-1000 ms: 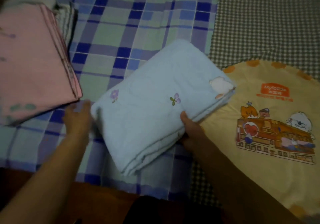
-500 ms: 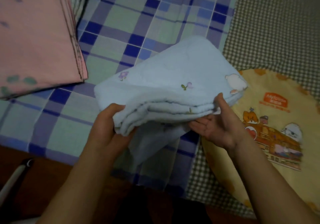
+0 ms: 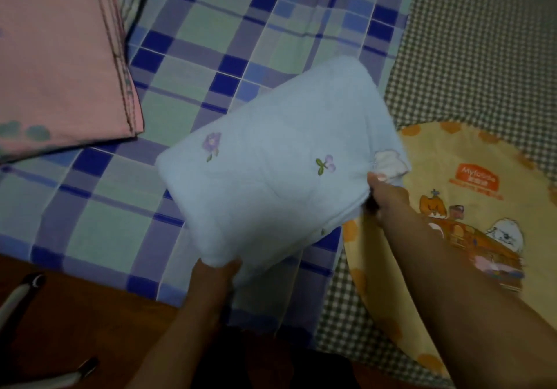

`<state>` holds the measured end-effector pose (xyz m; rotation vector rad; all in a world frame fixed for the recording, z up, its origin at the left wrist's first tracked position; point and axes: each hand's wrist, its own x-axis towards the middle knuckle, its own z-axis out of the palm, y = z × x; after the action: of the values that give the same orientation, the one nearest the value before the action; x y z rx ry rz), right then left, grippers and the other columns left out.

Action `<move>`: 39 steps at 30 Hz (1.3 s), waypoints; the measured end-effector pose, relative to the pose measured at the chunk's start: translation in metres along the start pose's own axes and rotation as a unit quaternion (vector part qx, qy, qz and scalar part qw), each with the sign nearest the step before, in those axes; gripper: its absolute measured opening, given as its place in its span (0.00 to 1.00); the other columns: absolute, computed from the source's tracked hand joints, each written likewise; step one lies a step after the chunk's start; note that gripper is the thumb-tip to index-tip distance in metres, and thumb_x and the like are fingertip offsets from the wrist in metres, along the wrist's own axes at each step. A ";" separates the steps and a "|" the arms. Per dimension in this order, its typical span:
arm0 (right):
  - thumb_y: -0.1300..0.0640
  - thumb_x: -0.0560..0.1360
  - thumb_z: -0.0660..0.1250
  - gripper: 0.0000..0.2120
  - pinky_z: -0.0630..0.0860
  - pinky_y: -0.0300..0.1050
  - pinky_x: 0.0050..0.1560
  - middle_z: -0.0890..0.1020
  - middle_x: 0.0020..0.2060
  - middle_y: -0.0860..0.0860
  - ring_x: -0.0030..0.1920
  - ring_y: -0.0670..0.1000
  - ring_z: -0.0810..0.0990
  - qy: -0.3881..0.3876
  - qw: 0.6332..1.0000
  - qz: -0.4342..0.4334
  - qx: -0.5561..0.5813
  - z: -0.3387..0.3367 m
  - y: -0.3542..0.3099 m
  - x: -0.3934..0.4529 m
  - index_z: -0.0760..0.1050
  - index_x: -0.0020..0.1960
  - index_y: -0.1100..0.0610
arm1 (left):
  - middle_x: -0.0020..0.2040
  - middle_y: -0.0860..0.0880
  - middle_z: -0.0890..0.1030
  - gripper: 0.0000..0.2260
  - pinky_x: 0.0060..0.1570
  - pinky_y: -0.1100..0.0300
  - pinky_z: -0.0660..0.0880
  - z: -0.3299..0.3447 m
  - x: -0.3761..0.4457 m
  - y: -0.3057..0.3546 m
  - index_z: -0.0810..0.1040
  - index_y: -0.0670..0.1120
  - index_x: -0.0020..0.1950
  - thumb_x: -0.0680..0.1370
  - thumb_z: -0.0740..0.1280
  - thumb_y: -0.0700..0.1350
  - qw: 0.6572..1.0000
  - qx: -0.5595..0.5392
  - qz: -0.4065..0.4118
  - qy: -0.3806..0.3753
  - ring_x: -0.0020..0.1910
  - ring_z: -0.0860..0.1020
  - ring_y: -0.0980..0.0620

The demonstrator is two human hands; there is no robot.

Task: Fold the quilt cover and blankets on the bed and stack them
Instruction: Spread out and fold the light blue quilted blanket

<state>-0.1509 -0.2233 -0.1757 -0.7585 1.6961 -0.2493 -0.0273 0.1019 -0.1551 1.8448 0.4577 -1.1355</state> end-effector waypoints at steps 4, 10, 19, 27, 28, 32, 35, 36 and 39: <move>0.41 0.69 0.75 0.29 0.82 0.54 0.51 0.83 0.53 0.52 0.52 0.56 0.82 -0.008 0.998 0.056 -0.022 0.000 0.003 -0.004 0.76 0.63 0.56 | 0.61 0.42 0.79 0.34 0.57 0.44 0.78 0.006 0.008 0.000 0.75 0.46 0.66 0.61 0.73 0.53 0.998 0.020 -0.009 0.065 0.56 0.78 0.37; 0.40 0.69 0.72 0.25 0.80 0.52 0.48 0.84 0.53 0.52 0.52 0.56 0.82 -0.094 0.988 0.122 0.019 0.005 -0.010 -0.002 0.79 0.60 0.53 | 0.53 0.38 0.84 0.15 0.54 0.48 0.78 0.001 -0.001 0.009 0.78 0.40 0.63 0.77 0.64 0.37 0.985 -0.152 -0.070 -0.027 0.50 0.81 0.37; 0.40 0.74 0.70 0.25 0.75 0.60 0.61 0.79 0.54 0.60 0.58 0.61 0.77 -0.210 0.952 0.220 0.046 0.002 0.021 -0.105 0.73 0.58 0.60 | 0.50 0.45 0.85 0.17 0.41 0.64 0.82 -0.078 -0.023 0.087 0.80 0.39 0.58 0.75 0.57 0.29 0.989 -0.111 0.092 0.043 0.46 0.84 0.47; 0.33 0.68 0.67 0.43 0.71 0.57 0.67 0.69 0.71 0.56 0.68 0.58 0.71 0.092 0.963 -0.194 -0.165 0.024 -0.003 -0.067 0.61 0.75 0.55 | 0.47 0.39 0.80 0.09 0.43 0.56 0.72 -0.066 0.051 0.048 0.77 0.38 0.46 0.69 0.65 0.28 0.982 0.080 0.061 0.158 0.43 0.78 0.45; 0.34 0.71 0.66 0.35 0.74 0.55 0.63 0.75 0.66 0.56 0.63 0.58 0.75 0.062 0.958 -0.203 -0.195 0.023 -0.011 -0.062 0.67 0.69 0.56 | 0.47 0.39 0.80 0.09 0.43 0.56 0.73 -0.067 0.054 0.045 0.77 0.38 0.47 0.69 0.65 0.28 0.984 0.065 0.054 0.156 0.44 0.78 0.44; 0.47 0.78 0.65 0.13 0.74 0.47 0.46 0.79 0.47 0.52 0.46 0.55 0.77 0.076 0.920 -0.272 -0.273 0.004 -0.003 -0.051 0.73 0.54 0.56 | 0.43 0.39 0.80 0.10 0.40 0.56 0.73 -0.078 0.057 0.044 0.77 0.38 0.43 0.63 0.66 0.33 0.988 0.043 0.031 0.145 0.38 0.78 0.43; 0.41 0.74 0.66 0.22 0.72 0.49 0.45 0.79 0.49 0.56 0.48 0.57 0.77 0.068 0.908 -0.265 -0.317 -0.004 0.021 -0.042 0.73 0.55 0.59 | 0.40 0.43 0.76 0.12 0.40 0.60 0.69 -0.083 0.056 0.048 0.76 0.38 0.48 0.69 0.62 0.26 0.991 0.035 0.007 0.126 0.36 0.73 0.46; 0.35 0.69 0.66 0.29 0.75 0.52 0.49 0.79 0.52 0.58 0.51 0.59 0.78 0.059 0.912 -0.234 -0.332 -0.005 0.026 -0.036 0.73 0.56 0.59 | 0.40 0.42 0.77 0.14 0.41 0.59 0.70 -0.085 0.056 0.049 0.76 0.37 0.49 0.66 0.64 0.26 0.994 0.022 -0.009 0.107 0.37 0.74 0.45; 0.28 0.64 0.67 0.43 0.72 0.58 0.64 0.74 0.64 0.60 0.63 0.63 0.74 0.103 0.926 -0.171 -0.321 0.001 0.022 -0.031 0.69 0.66 0.59 | 0.49 0.39 0.81 0.31 0.46 0.47 0.80 -0.100 0.066 0.049 0.78 0.35 0.52 0.49 0.62 0.32 0.994 -0.076 -0.083 0.008 0.49 0.79 0.36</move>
<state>-0.1555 -0.1876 -0.1638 -1.5695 1.8512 -0.0005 0.0918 0.1505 -0.1687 1.7087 0.6989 -1.1634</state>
